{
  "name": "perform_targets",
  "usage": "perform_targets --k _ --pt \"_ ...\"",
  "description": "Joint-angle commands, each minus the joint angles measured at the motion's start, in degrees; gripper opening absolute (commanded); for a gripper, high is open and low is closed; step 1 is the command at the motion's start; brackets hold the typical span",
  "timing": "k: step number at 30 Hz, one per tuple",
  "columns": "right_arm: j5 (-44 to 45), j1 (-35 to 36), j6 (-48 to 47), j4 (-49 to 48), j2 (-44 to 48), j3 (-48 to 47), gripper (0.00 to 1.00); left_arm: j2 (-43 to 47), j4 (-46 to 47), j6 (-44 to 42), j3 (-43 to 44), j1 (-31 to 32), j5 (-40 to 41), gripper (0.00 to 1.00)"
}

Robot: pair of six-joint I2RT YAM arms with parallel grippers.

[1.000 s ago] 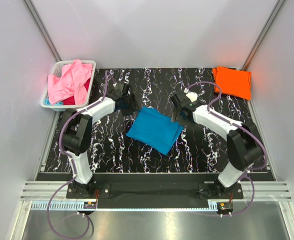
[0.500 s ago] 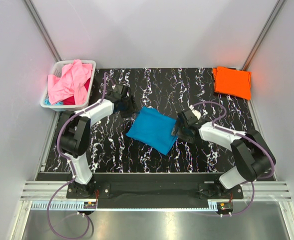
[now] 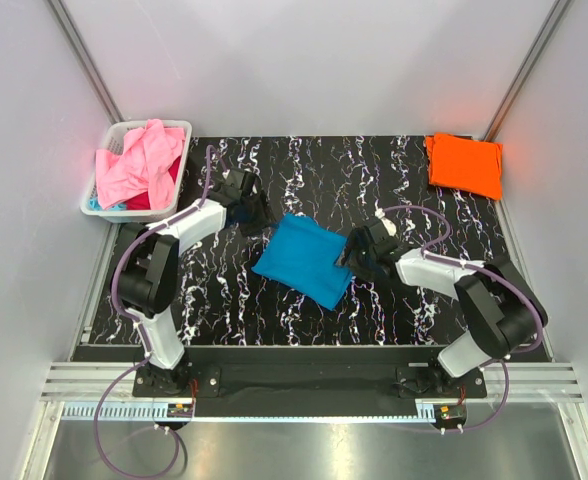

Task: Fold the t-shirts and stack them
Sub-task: Fold the tshirt, then neatly place the folded tshirt to the corner

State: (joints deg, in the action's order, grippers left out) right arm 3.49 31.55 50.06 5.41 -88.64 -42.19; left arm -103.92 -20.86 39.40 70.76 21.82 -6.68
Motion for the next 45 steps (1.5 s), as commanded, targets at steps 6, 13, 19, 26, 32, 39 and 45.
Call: perform_targets --k 6,13,19,26,32,39,45 --pt "3.88 0.27 1.97 3.1 -1.54 -0.25 0.3 3.11 1.88 -0.55 -0.27 -0.38 -0.27 0.55" --pt "7.15 0.27 0.74 9.44 0.22 -2.45 0.06 2.76 1.88 -0.2 -0.19 -0.38 -0.62 0.55" --pt "15.04 0.18 -6.53 18.73 -4.07 -12.52 0.0 3.46 1.88 0.06 -0.8 -0.38 -0.53 0.54" --pt "21.04 -5.34 -23.06 21.84 -14.27 -28.43 0.0 5.3 2.05 2.0 -2.56 -0.38 -3.87 0.54" --pt "16.91 -11.06 -33.71 21.66 -26.75 -44.86 0.0 10.48 2.67 2.88 -6.16 0.76 -6.15 0.54" --pt "16.11 -18.71 -37.84 23.59 -37.91 -63.52 0.0 17.52 2.58 3.05 -12.92 3.75 -7.38 0.54" --pt "18.82 -23.64 -43.2 25.0 -40.64 -76.0 0.0 19.72 1.79 2.0 -15.3 4.28 -7.74 0.55"
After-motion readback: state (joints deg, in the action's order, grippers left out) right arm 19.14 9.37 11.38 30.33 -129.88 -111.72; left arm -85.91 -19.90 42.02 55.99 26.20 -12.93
